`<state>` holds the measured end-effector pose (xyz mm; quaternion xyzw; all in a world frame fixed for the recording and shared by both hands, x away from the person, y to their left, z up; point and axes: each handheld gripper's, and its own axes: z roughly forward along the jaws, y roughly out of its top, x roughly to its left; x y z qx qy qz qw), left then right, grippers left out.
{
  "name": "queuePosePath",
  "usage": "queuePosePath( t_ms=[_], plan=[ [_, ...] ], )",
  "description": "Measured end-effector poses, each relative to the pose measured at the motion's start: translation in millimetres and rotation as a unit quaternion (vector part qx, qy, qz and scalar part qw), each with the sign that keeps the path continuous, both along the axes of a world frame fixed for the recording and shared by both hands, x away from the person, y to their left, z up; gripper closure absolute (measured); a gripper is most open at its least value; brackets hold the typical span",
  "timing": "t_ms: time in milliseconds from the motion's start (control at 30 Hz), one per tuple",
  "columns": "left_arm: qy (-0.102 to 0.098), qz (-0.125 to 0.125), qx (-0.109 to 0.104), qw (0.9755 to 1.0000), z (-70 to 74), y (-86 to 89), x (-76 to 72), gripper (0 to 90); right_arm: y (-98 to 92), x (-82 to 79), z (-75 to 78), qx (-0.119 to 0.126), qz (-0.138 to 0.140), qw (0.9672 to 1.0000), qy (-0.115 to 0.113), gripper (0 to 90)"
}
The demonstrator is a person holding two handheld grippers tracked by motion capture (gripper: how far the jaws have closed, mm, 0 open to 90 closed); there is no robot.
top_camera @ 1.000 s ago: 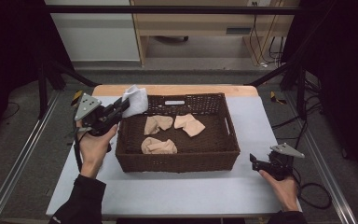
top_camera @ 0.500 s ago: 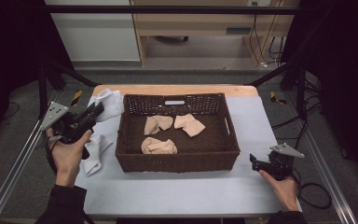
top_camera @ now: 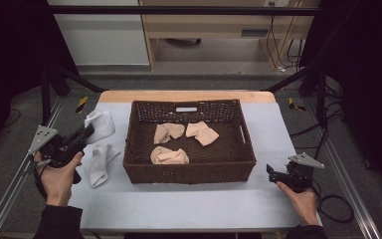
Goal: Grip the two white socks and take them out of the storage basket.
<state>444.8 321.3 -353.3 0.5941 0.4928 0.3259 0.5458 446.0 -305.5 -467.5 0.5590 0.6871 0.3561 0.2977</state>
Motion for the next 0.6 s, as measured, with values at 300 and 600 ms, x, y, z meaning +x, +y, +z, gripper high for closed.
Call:
queuePosePath(
  t_ms=[300, 600],
  plan=[
    [0.049, 0.009, 0.023, 0.9985, -31.3, 5.4, -2.5, 79.1, -0.5, -1.7, 0.6, 0.001, 0.002, 1.0, -0.003, 7.3],
    [0.094, 0.005, 0.048, 0.9944, -57.0, 0.7, 1.6, 78.8, -0.2, -2.3, 0.2, 0.0, 0.004, 1.0, -0.001, 7.3]
  ],
)
